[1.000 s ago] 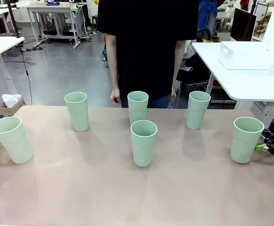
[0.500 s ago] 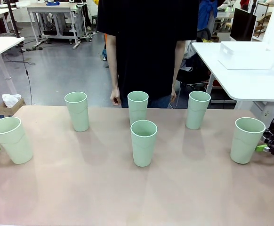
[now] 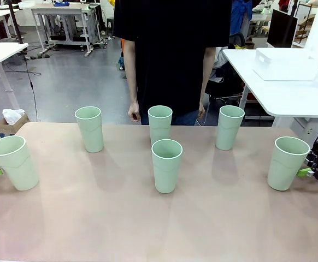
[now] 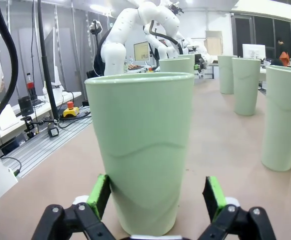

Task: Stack the cups and store them in the basket.
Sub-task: Pick up two Reusable plastic cups , one in each hand.

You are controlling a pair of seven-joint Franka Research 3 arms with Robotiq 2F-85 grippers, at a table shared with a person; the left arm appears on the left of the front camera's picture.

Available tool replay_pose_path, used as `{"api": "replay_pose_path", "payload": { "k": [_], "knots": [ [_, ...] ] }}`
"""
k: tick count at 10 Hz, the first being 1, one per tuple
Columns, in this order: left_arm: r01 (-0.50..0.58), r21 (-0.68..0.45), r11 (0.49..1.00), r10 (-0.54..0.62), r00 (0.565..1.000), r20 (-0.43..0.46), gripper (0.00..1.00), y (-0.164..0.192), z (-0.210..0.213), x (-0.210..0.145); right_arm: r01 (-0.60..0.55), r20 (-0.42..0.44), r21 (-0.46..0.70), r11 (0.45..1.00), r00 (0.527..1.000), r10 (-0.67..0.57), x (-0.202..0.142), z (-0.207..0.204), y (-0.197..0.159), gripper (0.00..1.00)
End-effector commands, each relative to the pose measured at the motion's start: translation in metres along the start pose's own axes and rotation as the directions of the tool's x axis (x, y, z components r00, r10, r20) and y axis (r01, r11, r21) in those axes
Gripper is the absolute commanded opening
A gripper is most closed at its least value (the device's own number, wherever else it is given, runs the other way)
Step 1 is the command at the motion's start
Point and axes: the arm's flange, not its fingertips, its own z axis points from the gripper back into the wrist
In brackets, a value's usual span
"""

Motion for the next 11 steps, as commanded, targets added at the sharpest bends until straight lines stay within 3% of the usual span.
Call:
{"api": "replay_pose_path", "payload": {
  "k": [1,11],
  "knots": [
    [0.031,-0.026,0.999,-0.031,1.0,-0.006,1.0,-0.012,-0.005,-0.005,0.016,-0.005,0.025,1.0,1.0,-0.016,0.008,-0.011,0.01,1.0],
    [0.037,-0.026,0.999,-0.036,0.999,0.03,1.0,-0.01,-0.025,-0.009,-0.018,0.023,-0.03,0.999,1.0,0.019,0.007,-0.042,0.024,1.0]
  ]
}}
